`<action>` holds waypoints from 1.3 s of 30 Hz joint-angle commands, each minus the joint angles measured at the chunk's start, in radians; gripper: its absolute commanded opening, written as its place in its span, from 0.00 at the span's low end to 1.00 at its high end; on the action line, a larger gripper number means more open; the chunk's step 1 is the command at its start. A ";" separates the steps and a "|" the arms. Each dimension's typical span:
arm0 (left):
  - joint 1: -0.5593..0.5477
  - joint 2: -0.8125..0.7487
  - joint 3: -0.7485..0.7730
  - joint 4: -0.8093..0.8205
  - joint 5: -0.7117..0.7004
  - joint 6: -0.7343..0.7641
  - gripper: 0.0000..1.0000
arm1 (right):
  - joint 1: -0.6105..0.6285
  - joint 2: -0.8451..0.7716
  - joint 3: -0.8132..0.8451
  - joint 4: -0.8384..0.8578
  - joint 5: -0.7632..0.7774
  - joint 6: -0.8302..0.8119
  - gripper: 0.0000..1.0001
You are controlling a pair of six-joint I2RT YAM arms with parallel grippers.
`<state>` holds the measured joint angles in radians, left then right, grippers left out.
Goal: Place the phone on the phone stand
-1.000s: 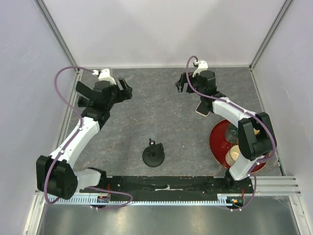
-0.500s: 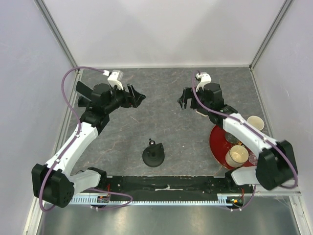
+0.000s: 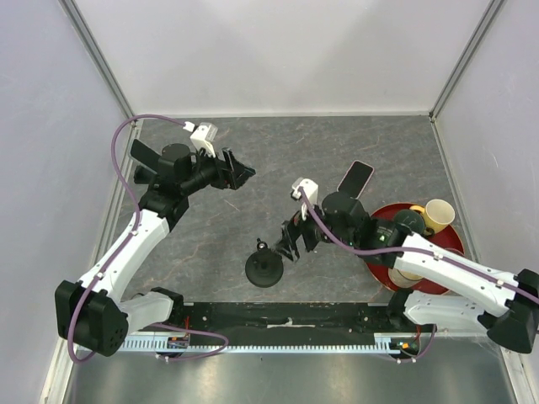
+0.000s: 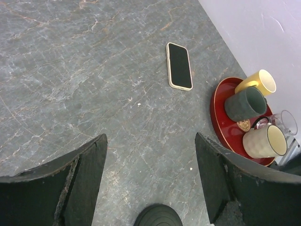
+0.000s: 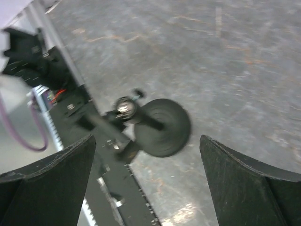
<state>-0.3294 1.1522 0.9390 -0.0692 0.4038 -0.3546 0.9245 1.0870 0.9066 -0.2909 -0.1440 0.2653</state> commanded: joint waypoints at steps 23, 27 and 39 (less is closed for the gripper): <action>-0.003 0.027 0.007 0.055 0.075 -0.049 0.81 | 0.401 0.097 0.066 -0.070 0.569 0.063 0.70; -0.003 0.029 0.007 0.058 0.078 -0.052 0.81 | 0.399 0.102 0.069 -0.054 0.549 0.060 0.67; -0.003 0.029 0.006 0.058 0.081 -0.060 0.80 | 0.401 0.117 0.077 -0.011 0.616 0.061 0.17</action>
<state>-0.3294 1.1820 0.9390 -0.0498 0.4557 -0.3878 1.3190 1.2057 0.9398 -0.3660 0.3946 0.3161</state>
